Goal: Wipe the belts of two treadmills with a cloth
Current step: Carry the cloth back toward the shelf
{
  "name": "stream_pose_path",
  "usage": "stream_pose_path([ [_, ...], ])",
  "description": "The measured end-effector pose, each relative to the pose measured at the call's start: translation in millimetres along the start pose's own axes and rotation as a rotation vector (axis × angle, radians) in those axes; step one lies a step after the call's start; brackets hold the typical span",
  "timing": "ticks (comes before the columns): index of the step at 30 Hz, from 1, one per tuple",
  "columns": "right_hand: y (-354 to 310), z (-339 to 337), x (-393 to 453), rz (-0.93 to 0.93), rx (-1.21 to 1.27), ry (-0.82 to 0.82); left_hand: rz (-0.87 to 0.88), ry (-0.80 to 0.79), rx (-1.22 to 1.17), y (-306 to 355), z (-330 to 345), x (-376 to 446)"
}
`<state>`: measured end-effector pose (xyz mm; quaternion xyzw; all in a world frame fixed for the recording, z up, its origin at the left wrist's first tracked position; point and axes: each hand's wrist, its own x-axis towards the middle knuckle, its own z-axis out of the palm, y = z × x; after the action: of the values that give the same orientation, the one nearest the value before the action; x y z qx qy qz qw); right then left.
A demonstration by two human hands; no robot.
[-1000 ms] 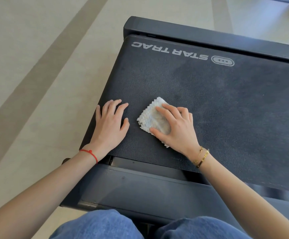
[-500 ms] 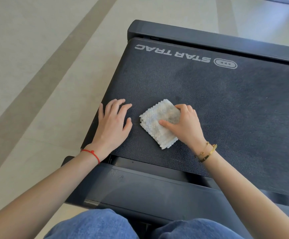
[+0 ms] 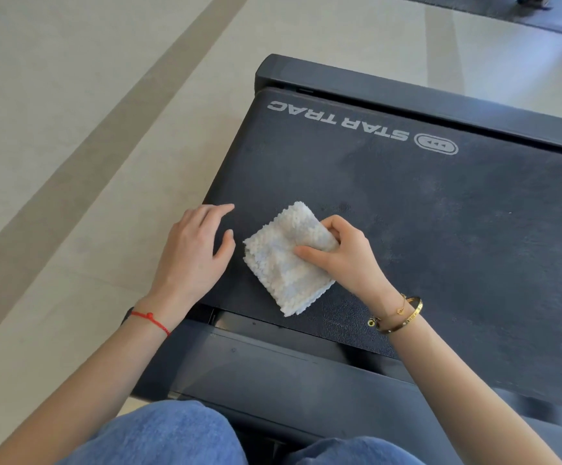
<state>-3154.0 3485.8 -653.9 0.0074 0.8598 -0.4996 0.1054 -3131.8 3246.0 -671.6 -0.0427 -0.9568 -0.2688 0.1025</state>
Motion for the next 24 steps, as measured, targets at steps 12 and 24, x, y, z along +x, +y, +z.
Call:
stream_pose_path([
  [12, -125.2, 42.9, 32.1, -0.052, 0.119, -0.143, -0.162, 0.123, 0.109, -35.9, -118.5, -5.5],
  [24, -351.8, 29.6, -4.8, -0.099, 0.069, -0.309, -0.381, 0.264, 0.14, 29.8, -350.7, -19.9],
])
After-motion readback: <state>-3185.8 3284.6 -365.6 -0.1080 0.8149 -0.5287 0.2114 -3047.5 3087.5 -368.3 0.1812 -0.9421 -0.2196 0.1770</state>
